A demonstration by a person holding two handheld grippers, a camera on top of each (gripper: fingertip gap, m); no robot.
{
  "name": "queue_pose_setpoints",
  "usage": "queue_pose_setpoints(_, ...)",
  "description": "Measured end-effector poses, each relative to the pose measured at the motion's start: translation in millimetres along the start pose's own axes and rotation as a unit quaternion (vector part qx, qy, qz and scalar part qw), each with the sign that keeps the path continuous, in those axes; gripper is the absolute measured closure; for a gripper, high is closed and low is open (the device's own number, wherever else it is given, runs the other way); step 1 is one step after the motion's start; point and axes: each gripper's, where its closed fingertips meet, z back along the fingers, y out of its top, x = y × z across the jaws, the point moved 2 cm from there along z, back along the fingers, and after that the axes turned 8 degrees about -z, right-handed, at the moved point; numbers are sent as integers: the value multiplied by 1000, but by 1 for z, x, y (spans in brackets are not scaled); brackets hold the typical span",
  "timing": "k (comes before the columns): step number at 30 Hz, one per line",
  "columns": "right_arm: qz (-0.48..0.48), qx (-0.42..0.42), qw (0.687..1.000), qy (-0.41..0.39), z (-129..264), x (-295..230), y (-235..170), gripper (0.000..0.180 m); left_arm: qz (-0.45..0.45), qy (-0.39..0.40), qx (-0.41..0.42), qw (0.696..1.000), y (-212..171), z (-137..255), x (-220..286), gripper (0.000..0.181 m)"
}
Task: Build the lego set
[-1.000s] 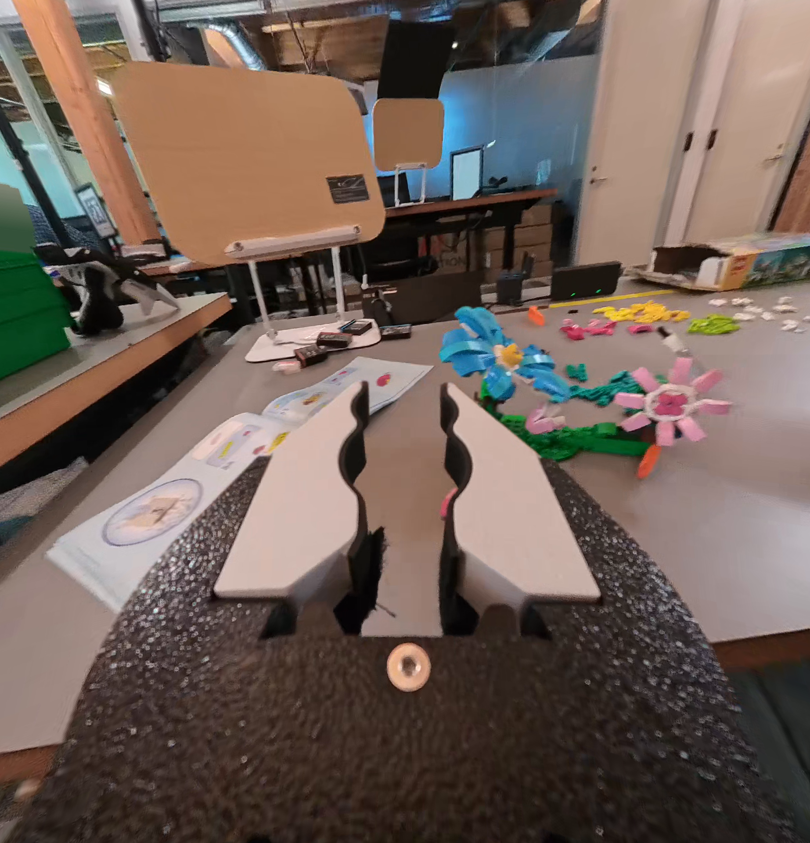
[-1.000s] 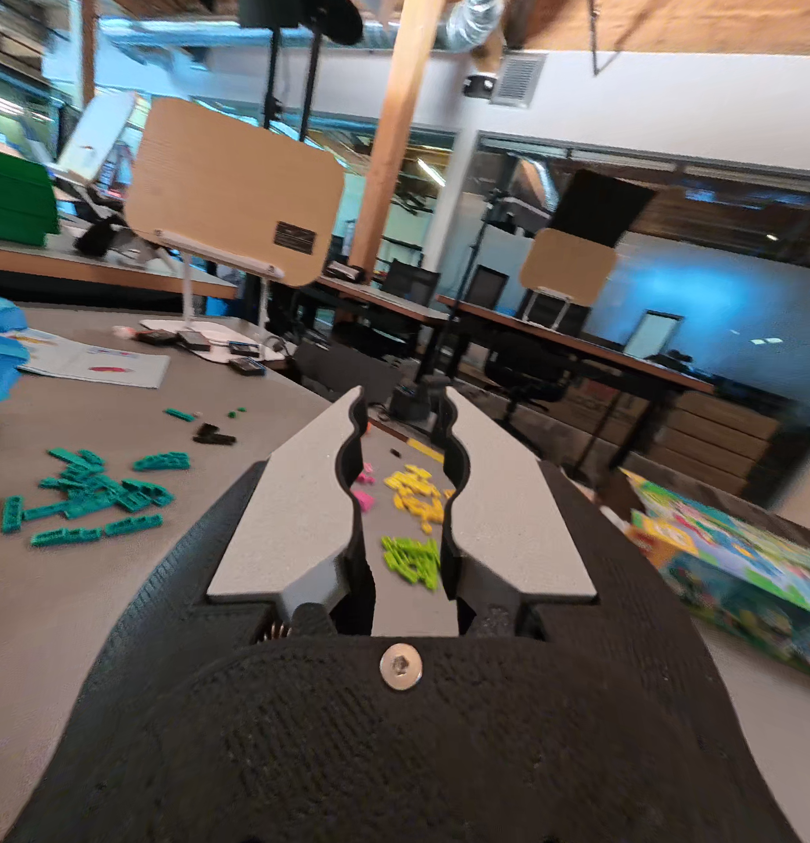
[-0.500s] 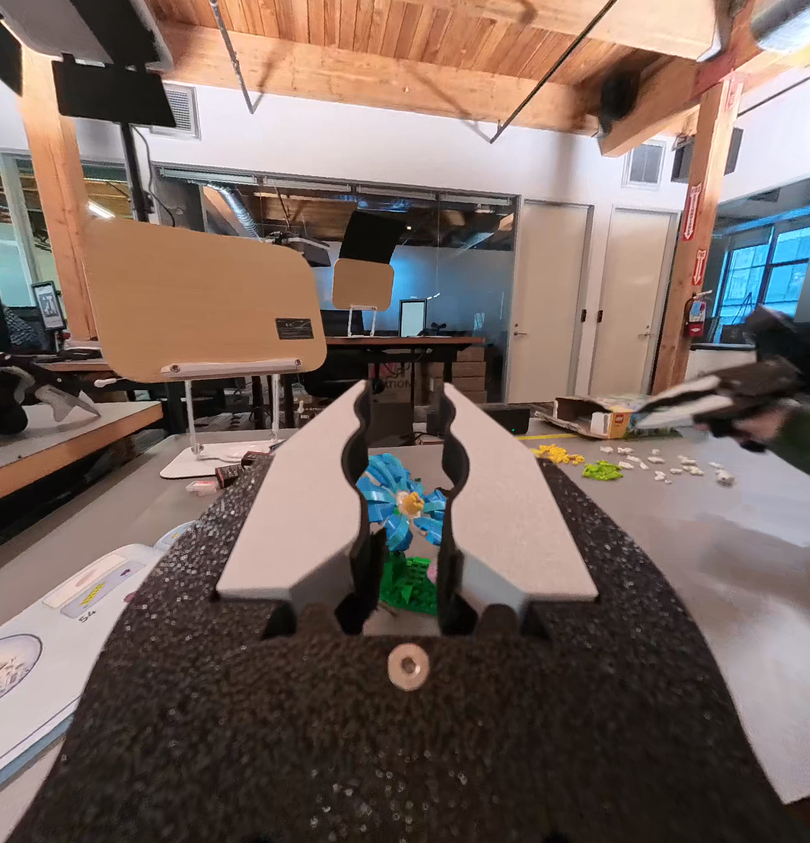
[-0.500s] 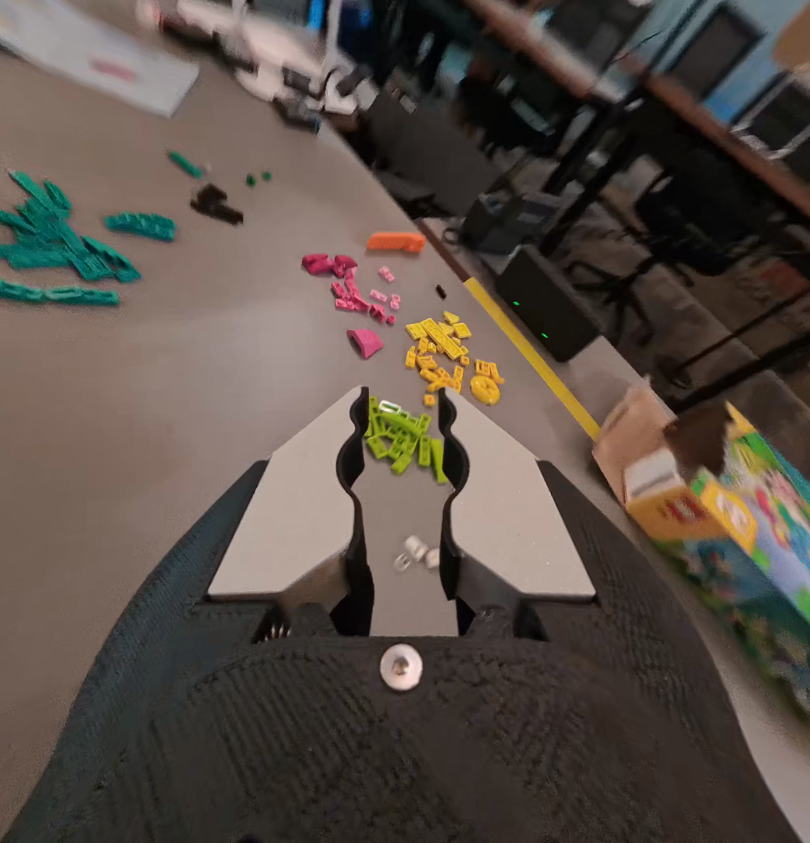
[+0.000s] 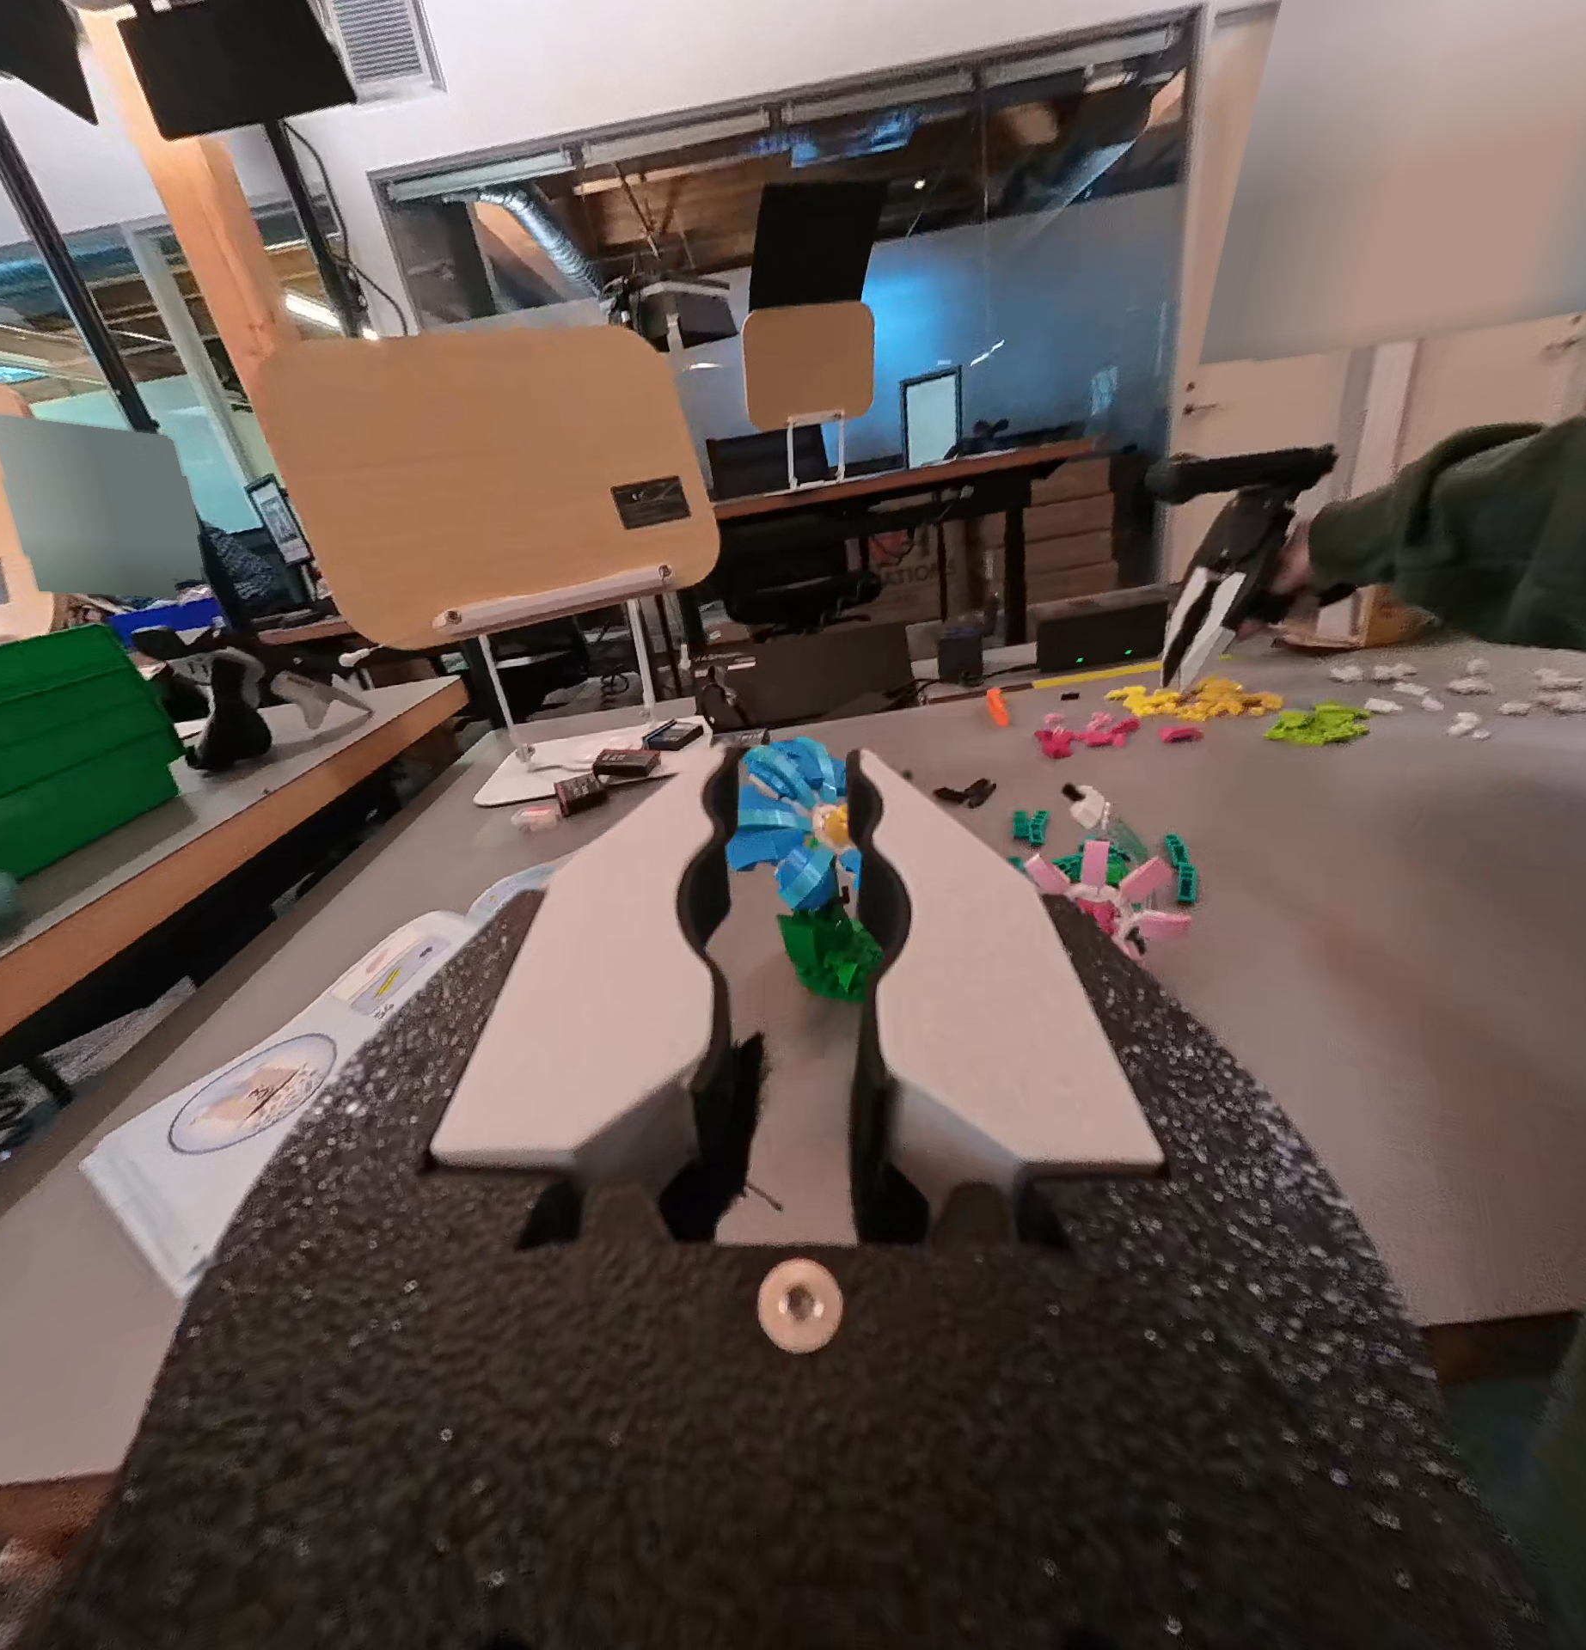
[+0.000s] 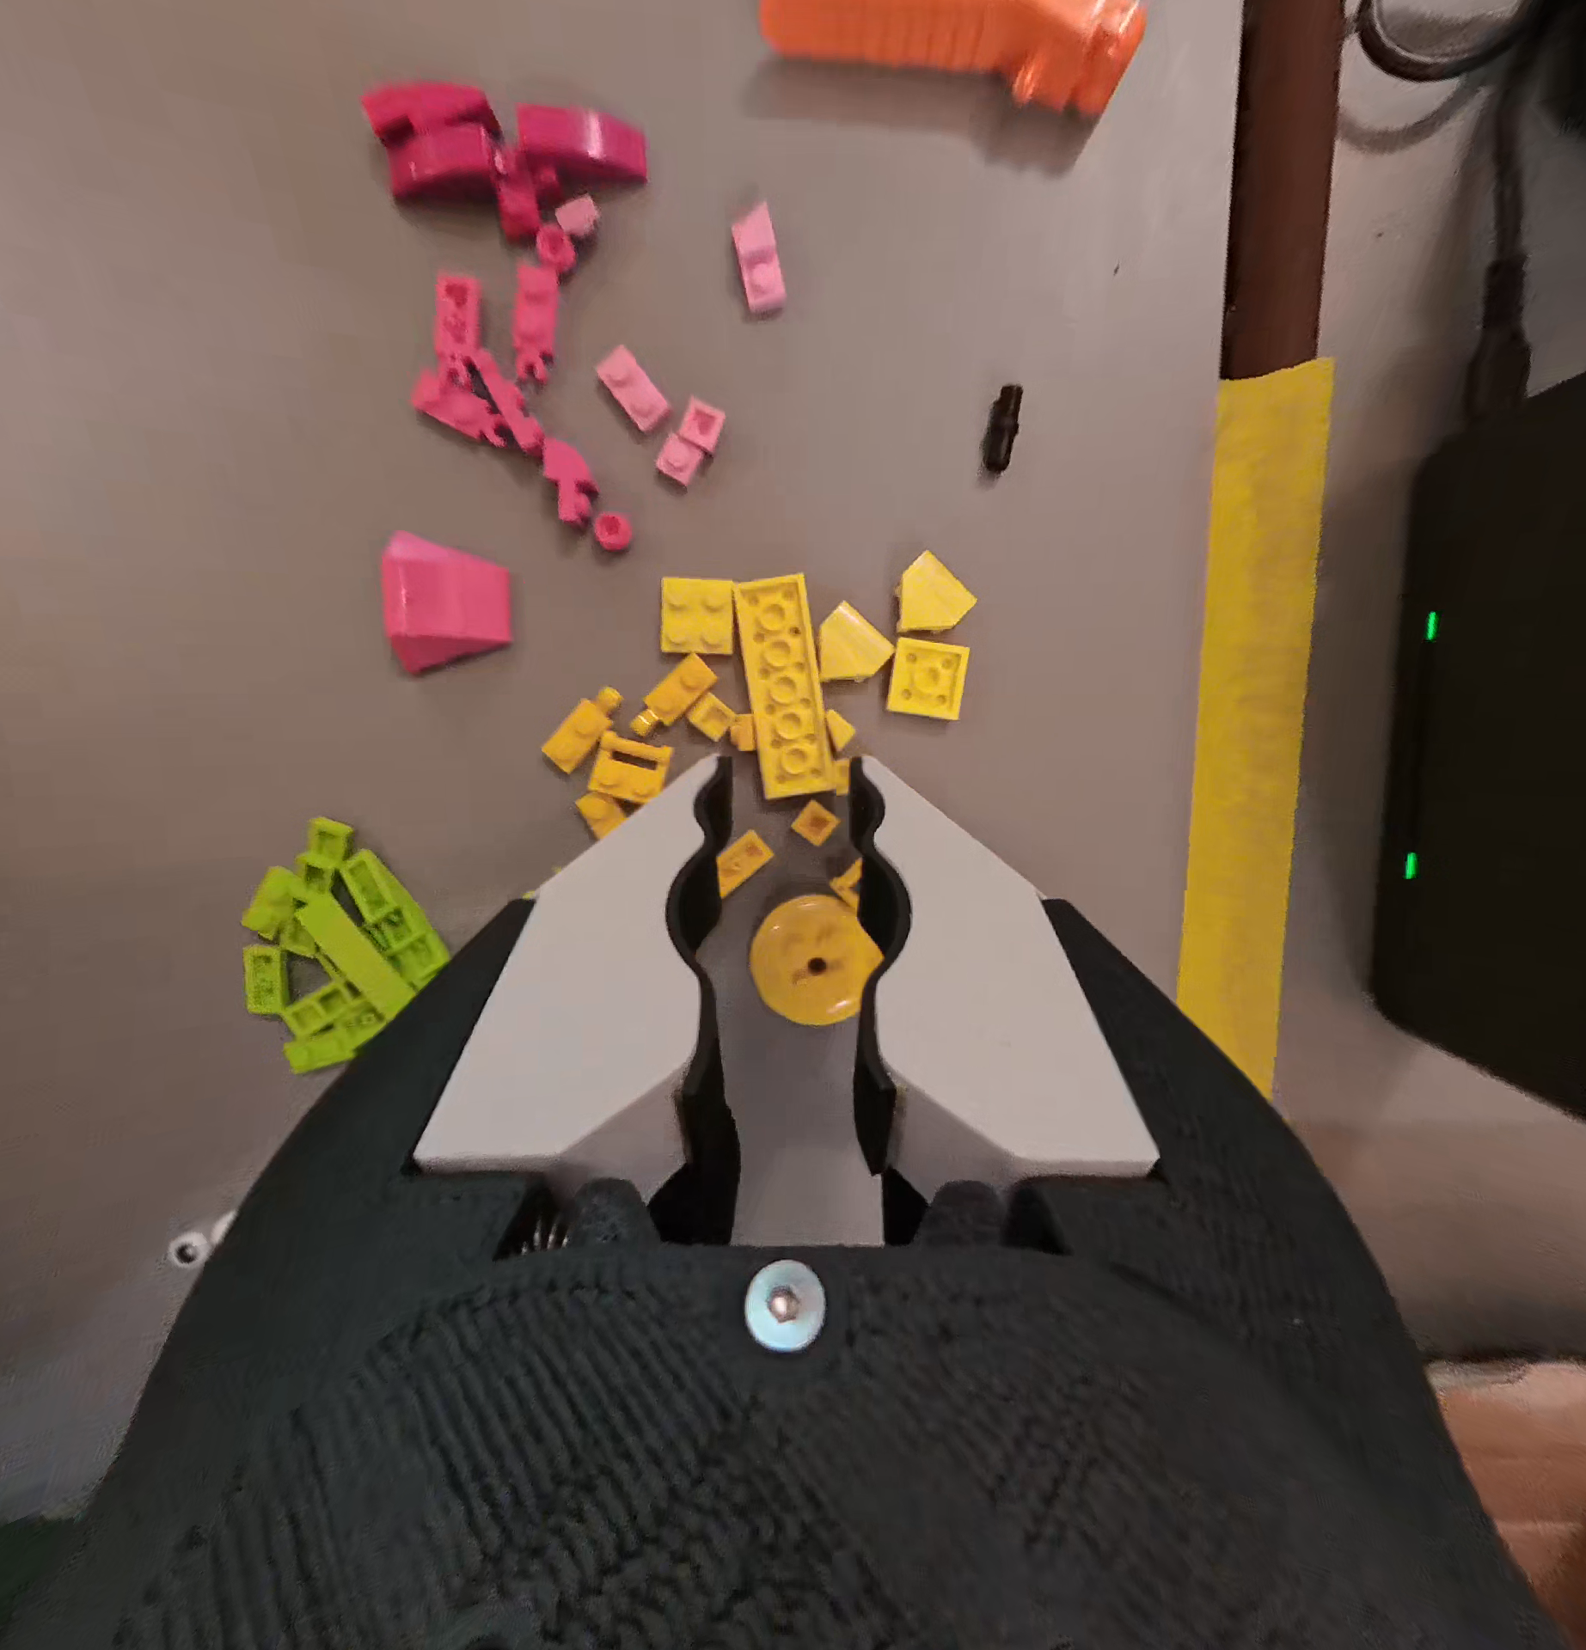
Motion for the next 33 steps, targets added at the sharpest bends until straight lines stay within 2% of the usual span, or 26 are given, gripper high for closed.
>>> queue_pose_setpoints(12, 28, -29, 997, 73, -5, -5, 14, 160, 15, 1, -32, 999, -12, -1, 17, 159)
queue_pose_setpoints(14, 27, -61, 996, 58, -10, -3, 10, 159, 19, -1, -32, 999, -11, -2, 19, 159)
queue_pose_setpoints(24, 49, -89, 995, -4, -12, -1, 13, 165, 25, -27, -30, 999, -4, -5, 26, 159)
queue_pose_setpoints(27, 98, -48, 993, -54, 3, -15, 28, 165, 29, -49, -24, 998, 5, -11, 34, 159)
queue_pose_setpoints(30, 210, 64, 967, -131, 33, -65, 68, 165, 48, -90, -11, 995, 23, -28, 50, 160)
queue_pose_setpoints(32, 313, 148, 920, -185, 53, -123, 98, 165, 74, -134, 0, 988, 38, -47, 69, 159)
queue_pose_setpoints(33, 367, 185, 886, -215, 63, -155, 111, 165, 89, -159, 0, 983, 44, -59, 81, 155)
